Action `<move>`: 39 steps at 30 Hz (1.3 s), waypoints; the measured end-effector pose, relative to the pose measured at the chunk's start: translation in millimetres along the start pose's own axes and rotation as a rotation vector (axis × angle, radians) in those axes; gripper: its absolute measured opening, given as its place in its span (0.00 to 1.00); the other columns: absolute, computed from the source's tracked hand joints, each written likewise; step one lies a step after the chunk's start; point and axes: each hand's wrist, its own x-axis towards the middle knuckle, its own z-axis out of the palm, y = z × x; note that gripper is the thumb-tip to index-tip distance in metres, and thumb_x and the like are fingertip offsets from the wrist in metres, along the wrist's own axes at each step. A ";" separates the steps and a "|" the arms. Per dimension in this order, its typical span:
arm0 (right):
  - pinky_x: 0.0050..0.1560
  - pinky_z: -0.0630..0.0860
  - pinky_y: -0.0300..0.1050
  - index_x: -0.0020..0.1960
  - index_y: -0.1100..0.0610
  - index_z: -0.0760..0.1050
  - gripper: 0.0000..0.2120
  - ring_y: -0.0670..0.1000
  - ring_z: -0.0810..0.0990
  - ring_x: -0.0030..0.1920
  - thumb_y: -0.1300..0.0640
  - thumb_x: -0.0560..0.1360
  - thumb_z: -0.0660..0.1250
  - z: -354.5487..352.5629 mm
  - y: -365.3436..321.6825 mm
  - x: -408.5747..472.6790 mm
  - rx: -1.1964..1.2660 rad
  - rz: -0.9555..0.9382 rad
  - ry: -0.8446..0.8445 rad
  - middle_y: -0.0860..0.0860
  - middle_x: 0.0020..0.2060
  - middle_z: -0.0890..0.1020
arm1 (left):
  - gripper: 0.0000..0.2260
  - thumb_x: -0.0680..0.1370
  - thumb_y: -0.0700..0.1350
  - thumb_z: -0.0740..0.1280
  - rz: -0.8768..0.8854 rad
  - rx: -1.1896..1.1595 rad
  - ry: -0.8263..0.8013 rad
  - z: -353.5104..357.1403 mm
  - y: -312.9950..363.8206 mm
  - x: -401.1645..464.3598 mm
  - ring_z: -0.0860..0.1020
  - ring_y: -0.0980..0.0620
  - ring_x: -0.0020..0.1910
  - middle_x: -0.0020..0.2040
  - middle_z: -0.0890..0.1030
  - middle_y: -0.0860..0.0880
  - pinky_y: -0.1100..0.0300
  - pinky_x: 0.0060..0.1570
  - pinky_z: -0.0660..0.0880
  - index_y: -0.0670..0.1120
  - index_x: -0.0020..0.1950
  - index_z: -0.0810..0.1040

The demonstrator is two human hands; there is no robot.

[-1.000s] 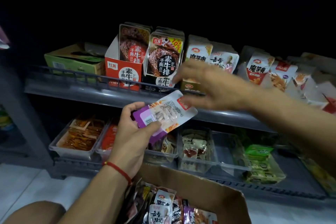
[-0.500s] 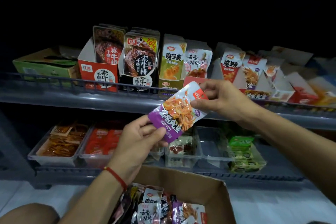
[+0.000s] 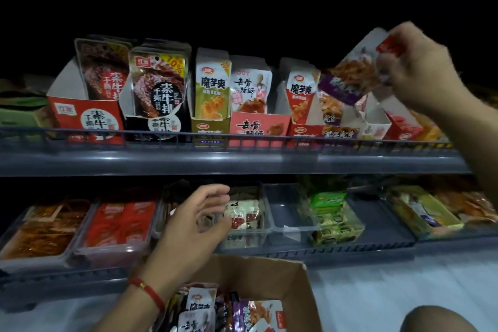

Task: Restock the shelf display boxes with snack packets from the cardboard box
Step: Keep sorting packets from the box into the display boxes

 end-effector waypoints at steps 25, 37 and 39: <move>0.55 0.73 0.62 0.72 0.58 0.68 0.28 0.65 0.70 0.63 0.59 0.75 0.73 93.9 72.8 50.6 -0.743 -0.296 -0.021 0.61 0.66 0.71 | 0.18 0.79 0.41 0.70 -0.089 0.213 -0.006 -1.8 -7.7 8.1 0.79 0.63 0.56 0.57 0.81 0.59 0.63 0.54 0.75 0.63 0.61 0.74; 0.46 0.80 0.49 0.60 0.50 0.76 0.11 0.52 0.81 0.50 0.51 0.79 0.63 151.7 -46.1 -147.9 -0.187 -0.637 -0.627 0.49 0.53 0.81 | 0.14 0.81 0.50 0.65 -0.327 1.053 -0.721 -24.2 -61.6 -18.4 0.78 0.48 0.62 0.62 0.82 0.49 0.57 0.65 0.73 0.52 0.66 0.78; 0.49 0.81 0.49 0.60 0.49 0.76 0.11 0.52 0.82 0.49 0.48 0.81 0.61 185.0 -59.8 -189.6 -0.247 -0.552 -1.022 0.49 0.53 0.81 | 0.15 0.81 0.47 0.64 -0.365 1.066 -0.752 -25.1 -66.4 -25.0 0.76 0.45 0.66 0.64 0.81 0.46 0.57 0.65 0.72 0.49 0.67 0.78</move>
